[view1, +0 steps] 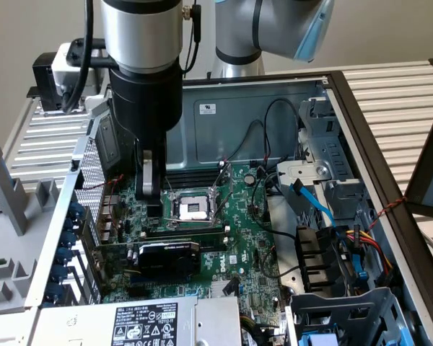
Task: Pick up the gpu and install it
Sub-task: 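Press down on the gpu until it lock into place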
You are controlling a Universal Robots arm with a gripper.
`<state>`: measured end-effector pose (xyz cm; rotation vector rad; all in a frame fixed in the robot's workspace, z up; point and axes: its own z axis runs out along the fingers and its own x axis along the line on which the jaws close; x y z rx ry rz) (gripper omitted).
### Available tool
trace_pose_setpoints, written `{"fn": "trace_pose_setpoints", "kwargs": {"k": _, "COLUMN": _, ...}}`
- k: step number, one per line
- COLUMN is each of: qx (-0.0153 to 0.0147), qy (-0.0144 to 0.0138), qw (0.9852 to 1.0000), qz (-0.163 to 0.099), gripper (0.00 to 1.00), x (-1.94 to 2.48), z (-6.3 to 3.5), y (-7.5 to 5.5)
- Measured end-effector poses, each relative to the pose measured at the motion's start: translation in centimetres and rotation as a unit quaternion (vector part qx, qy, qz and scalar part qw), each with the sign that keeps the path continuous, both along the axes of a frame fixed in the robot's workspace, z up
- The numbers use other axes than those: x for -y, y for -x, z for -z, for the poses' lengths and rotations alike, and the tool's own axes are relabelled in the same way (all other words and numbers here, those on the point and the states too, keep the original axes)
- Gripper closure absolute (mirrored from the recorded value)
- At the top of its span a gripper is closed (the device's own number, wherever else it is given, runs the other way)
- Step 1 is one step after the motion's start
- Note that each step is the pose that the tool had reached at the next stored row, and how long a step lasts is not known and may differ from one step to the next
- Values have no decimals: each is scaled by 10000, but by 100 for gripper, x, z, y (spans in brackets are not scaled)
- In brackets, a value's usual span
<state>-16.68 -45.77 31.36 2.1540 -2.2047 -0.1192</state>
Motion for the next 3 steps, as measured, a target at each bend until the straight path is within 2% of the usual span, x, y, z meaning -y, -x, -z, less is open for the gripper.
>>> {"fn": "trace_pose_setpoints", "kwargs": {"k": 3, "qx": 0, "qy": 0, "qw": 10000, "qz": 0, "gripper": 89, "x": 0, "z": 0, "y": 0}}
